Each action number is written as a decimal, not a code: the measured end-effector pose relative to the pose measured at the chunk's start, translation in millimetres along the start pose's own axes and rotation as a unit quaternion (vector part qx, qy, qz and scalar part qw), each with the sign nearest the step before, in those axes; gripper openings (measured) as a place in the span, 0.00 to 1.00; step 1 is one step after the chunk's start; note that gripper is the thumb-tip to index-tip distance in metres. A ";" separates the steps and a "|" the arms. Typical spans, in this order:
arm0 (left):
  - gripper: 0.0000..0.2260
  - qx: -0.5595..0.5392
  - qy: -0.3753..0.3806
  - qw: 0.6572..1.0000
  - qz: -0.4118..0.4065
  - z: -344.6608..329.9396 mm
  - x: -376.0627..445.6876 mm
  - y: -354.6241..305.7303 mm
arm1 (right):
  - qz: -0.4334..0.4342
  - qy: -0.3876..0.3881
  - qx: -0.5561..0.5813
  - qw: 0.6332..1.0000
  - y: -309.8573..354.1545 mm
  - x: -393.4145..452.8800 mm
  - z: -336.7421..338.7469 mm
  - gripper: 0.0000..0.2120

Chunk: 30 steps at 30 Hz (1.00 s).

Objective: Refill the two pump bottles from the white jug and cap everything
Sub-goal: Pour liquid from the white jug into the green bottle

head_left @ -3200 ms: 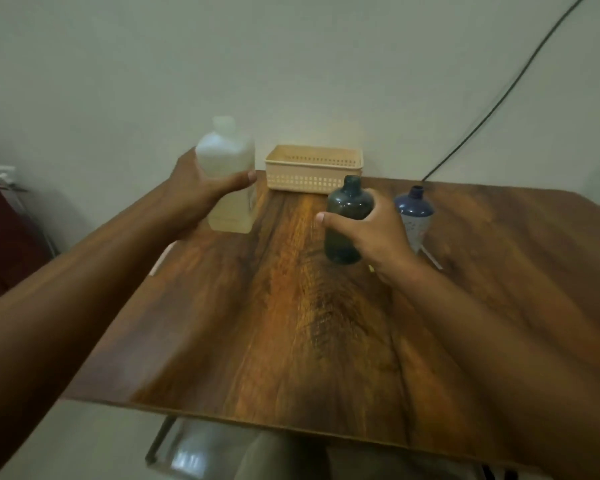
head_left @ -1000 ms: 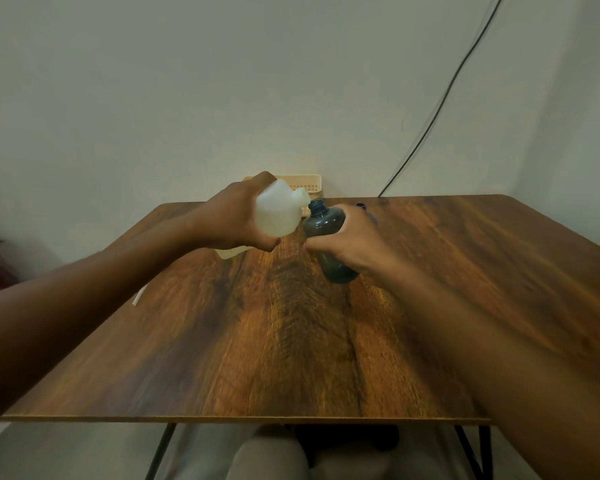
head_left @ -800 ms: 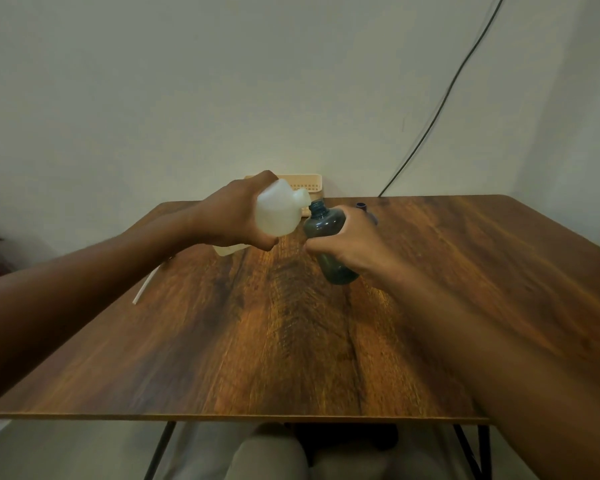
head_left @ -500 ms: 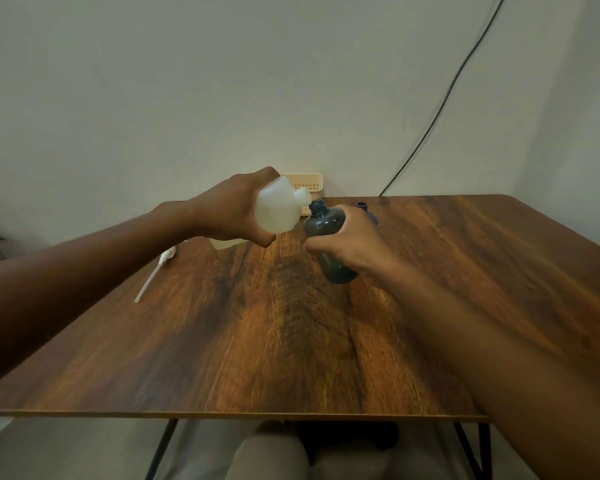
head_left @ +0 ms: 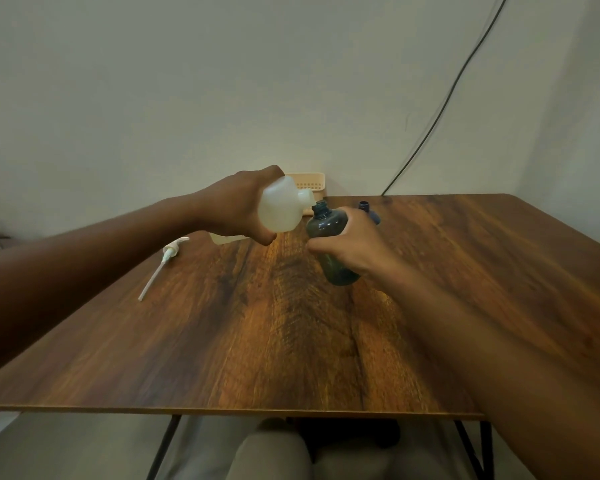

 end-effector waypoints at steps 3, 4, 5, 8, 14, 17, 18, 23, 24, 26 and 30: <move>0.39 0.007 0.005 1.000 0.002 1.7 0.5 -1.4 | 0.001 -0.002 -0.003 1.000 0.0 -0.4 0.4 0.20; 0.39 0.009 0.006 1.000 0.003 2.1 0.5 -1.7 | 0.001 -0.002 -0.003 1.000 -0.2 -0.5 0.4 0.20; 0.39 0.011 0.008 1.000 0.003 2.3 0.5 -2.1 | 0.000 -0.001 -0.002 1.000 -0.5 -0.6 0.3 0.21; 0.39 0.017 0.014 1.000 0.003 2.7 0.8 -2.8 | -0.003 0.000 -0.003 1.000 -1.8 -0.8 -0.3 0.22; 0.40 0.032 0.025 0.999 0.004 3.7 1.2 -3.1 | -0.015 -0.005 -0.003 1.000 -3.4 -2.3 -1.3 0.25; 0.40 0.040 0.031 0.999 0.004 4.3 1.5 -3.7 | -0.018 -0.007 -0.004 1.000 -4.1 -2.9 -2.2 0.25; 0.40 0.045 0.033 0.998 0.004 4.6 1.6 -4.0 | -0.020 -0.008 -0.004 1.000 -4.1 -3.1 -2.7 0.25; 0.39 0.059 0.042 0.997 0.006 6.9 2.3 -4.9 | -0.024 -0.019 -0.001 1.000 -5.4 -3.8 -4.5 0.28; 0.39 0.059 0.044 0.997 0.006 7.1 2.4 -5.1 | -0.025 -0.020 0.002 0.999 -5.7 -4.3 -5.0 0.29; 0.40 0.060 0.048 0.997 0.008 7.6 2.5 -5.2 | -0.028 -0.022 0.007 0.999 -6.4 -4.7 -6.0 0.30; 0.40 0.061 0.053 0.997 0.011 7.8 3.2 -5.8 | -0.032 -0.027 0.010 0.999 -6.9 -5.4 -6.3 0.31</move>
Point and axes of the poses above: each hand's wrist, its own x-axis towards the middle knuckle, its own z-axis out of the back of the hand, y = z × x, the point moved 6 cm from there along x, towards the middle knuckle, and after that the axes turned 7 degrees about -y, right-handed, at the moved point
